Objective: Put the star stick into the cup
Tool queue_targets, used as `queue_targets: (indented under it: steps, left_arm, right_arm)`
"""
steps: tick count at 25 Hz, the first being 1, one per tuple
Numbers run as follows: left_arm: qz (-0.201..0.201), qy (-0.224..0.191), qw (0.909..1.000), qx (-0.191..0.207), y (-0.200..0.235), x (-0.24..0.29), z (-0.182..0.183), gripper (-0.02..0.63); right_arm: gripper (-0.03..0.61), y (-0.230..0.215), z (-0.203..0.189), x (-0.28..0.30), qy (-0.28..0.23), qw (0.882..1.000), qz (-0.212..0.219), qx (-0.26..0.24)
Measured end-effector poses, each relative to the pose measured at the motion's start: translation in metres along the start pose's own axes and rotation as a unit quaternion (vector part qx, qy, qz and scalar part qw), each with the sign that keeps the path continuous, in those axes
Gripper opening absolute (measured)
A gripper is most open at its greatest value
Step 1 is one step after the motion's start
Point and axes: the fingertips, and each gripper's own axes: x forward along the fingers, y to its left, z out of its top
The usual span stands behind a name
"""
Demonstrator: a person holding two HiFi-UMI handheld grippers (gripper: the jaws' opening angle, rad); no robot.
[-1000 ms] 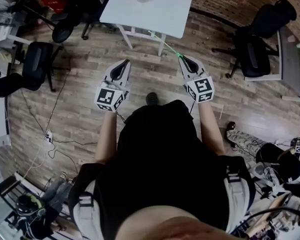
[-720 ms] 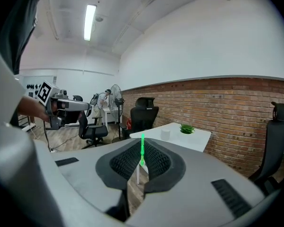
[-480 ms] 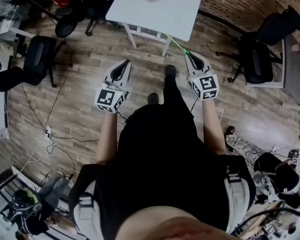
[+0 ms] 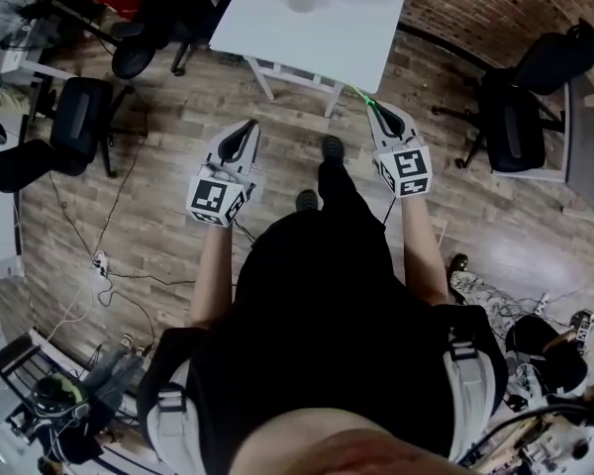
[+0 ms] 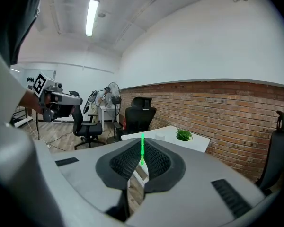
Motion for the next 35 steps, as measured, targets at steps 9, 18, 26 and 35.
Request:
queue_targets:
  steps: [9, 18, 26, 35]
  left_arm:
    - [-0.002, 0.006, 1.0, -0.004, 0.008, 0.04, 0.001, 0.026]
    - [0.018, 0.004, 0.9998, -0.001, 0.025, 0.089, 0.016, 0.026]
    - [0.042, 0.013, 0.999, 0.0, 0.038, 0.13, 0.025, 0.026]
    - [0.082, 0.027, 0.9962, -0.006, 0.064, 0.154, 0.031, 0.026]
  right_arm:
    - [0.013, -0.038, -0.004, 0.02, 0.008, 1.0, 0.0, 0.006]
    - [0.014, -0.081, 0.001, 0.056, 0.009, 1.0, 0.016, 0.007]
    - [0.014, -0.12, 0.006, 0.095, 0.005, 0.999, 0.038, 0.009]
    - [0.012, -0.143, 0.008, 0.138, 0.02, 0.997, 0.073, 0.003]
